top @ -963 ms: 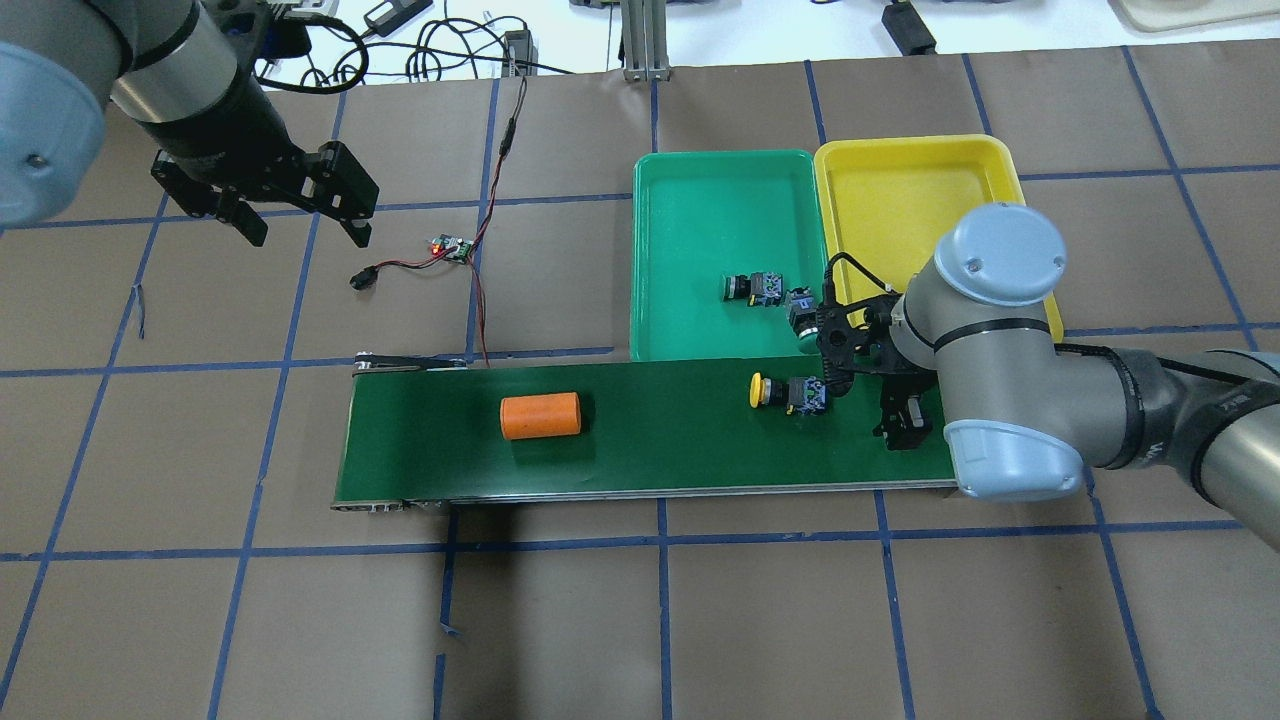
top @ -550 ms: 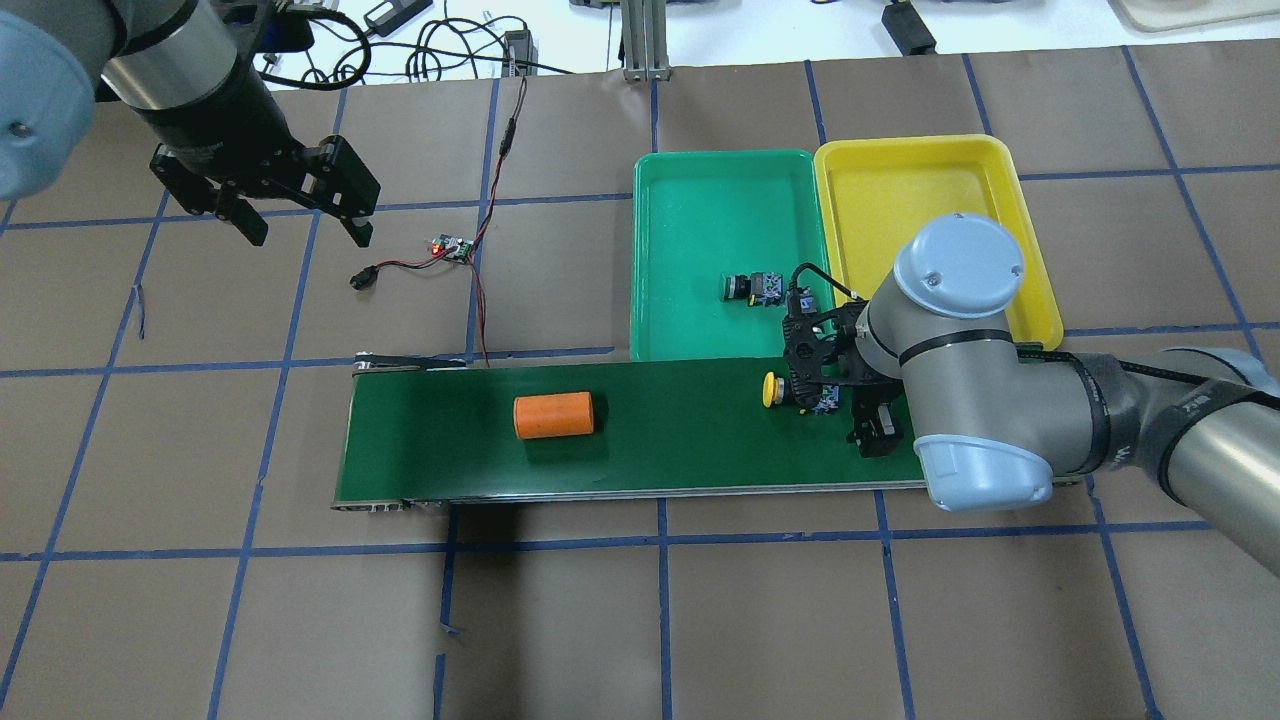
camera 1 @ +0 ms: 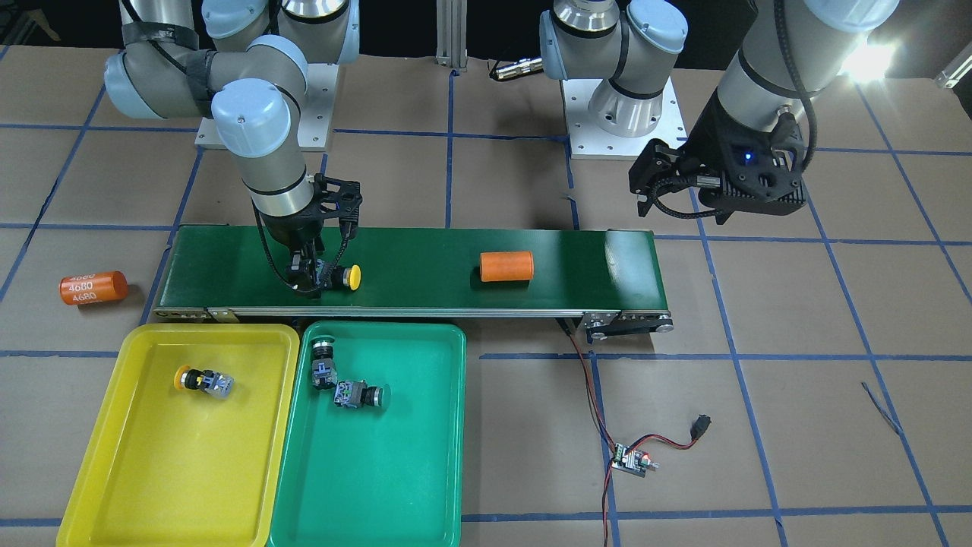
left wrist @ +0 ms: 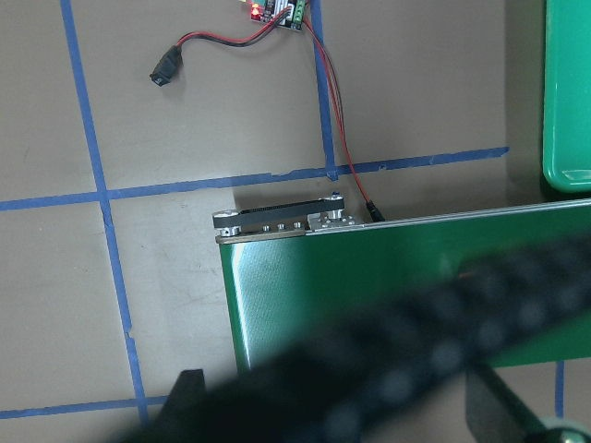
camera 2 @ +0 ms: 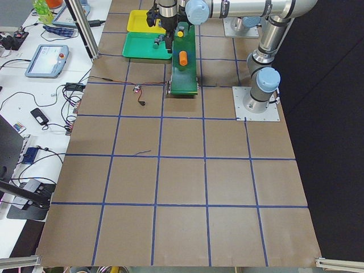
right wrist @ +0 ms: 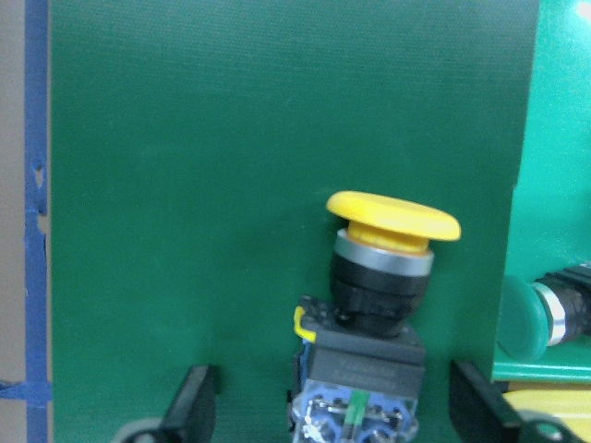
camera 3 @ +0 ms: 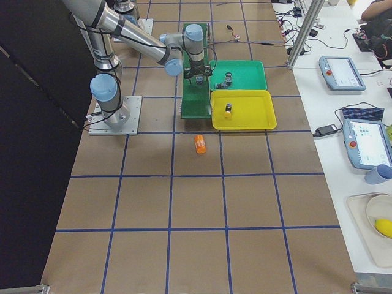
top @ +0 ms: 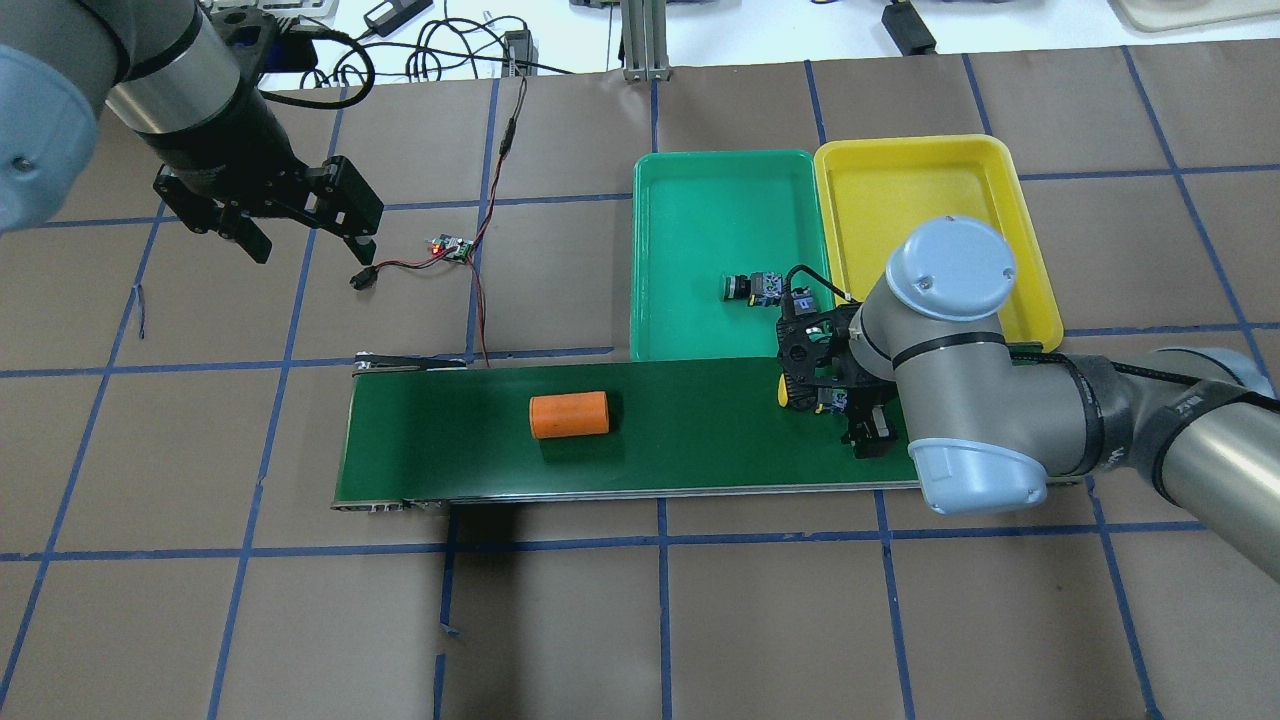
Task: Sort buttons by color to trays
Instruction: 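Carry the yellow button into the yellow tray with the right gripper, then release the yellow button in the yellow tray and raise the right gripper, then move the right gripper up over the yellow tray, away from the belt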
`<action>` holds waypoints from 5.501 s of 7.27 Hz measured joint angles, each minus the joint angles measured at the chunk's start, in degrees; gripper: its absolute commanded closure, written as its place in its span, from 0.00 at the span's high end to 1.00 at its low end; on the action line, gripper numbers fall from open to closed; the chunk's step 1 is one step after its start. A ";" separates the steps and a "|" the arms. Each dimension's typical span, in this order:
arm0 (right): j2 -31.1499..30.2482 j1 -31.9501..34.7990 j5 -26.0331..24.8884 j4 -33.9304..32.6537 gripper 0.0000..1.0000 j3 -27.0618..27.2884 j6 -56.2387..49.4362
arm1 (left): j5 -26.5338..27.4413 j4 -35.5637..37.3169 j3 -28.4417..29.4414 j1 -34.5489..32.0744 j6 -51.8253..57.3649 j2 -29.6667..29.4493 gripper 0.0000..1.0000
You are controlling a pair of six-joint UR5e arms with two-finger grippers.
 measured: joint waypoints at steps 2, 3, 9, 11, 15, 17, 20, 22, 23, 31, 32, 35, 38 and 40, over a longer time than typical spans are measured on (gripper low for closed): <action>0.02 -0.05 -0.27 -0.03 0.26 -0.07 -0.38 | -0.14 0.05 0.03 0.17 0.01 -0.12 1.00; -0.01 -0.06 -0.43 -0.46 0.26 -0.20 -0.47 | -0.18 0.05 0.00 0.18 0.01 -0.15 1.00; 4.33 -1.75 -2.84 -4.24 0.34 -7.27 -0.87 | -0.32 0.14 -0.01 0.11 -0.21 -0.28 1.00; 7.12 -4.76 -3.32 -4.29 0.39 -9.03 -2.62 | -0.33 0.14 0.22 0.12 -0.34 -0.65 1.00; 11.07 -6.68 -3.34 -4.35 0.78 -12.09 -5.13 | -0.39 0.14 0.17 0.06 -0.43 -0.71 1.00; 11.48 -6.65 -2.98 -4.27 1.00 -12.21 -5.07 | -0.40 0.14 0.26 0.06 -0.43 -0.71 1.00; 10.57 -6.26 -2.16 -3.80 1.00 -13.23 -4.77 | -0.40 0.14 0.30 0.07 -0.43 -0.71 1.00; 8.57 -5.70 -0.32 3.33 1.00 -17.37 -4.56 | -0.37 0.14 0.31 0.10 -0.43 -0.71 1.00; 7.67 -5.07 -0.09 9.27 1.00 -20.49 -4.52 | -0.40 0.14 0.37 0.12 -0.43 -0.71 1.00; -8.14 -3.80 -2.01 49.27 1.00 -36.27 -5.03 | -0.34 0.14 0.26 0.15 -0.43 -0.60 1.00; -9.86 -3.79 -2.31 49.97 1.00 -36.09 -4.97 | -0.34 0.14 0.30 0.15 -0.43 -0.61 1.00; -12.03 -3.29 -2.26 49.89 1.00 -34.64 -1.88 | -0.38 0.14 0.37 0.09 -0.43 -0.63 1.00; -11.98 -3.37 -2.30 48.16 1.00 -34.24 21.83 | -0.40 0.14 0.30 0.06 -0.43 -0.63 1.00; -12.00 -3.62 -2.30 46.16 1.00 -34.10 43.73 | -0.42 0.14 0.45 0.06 -0.45 -0.68 1.00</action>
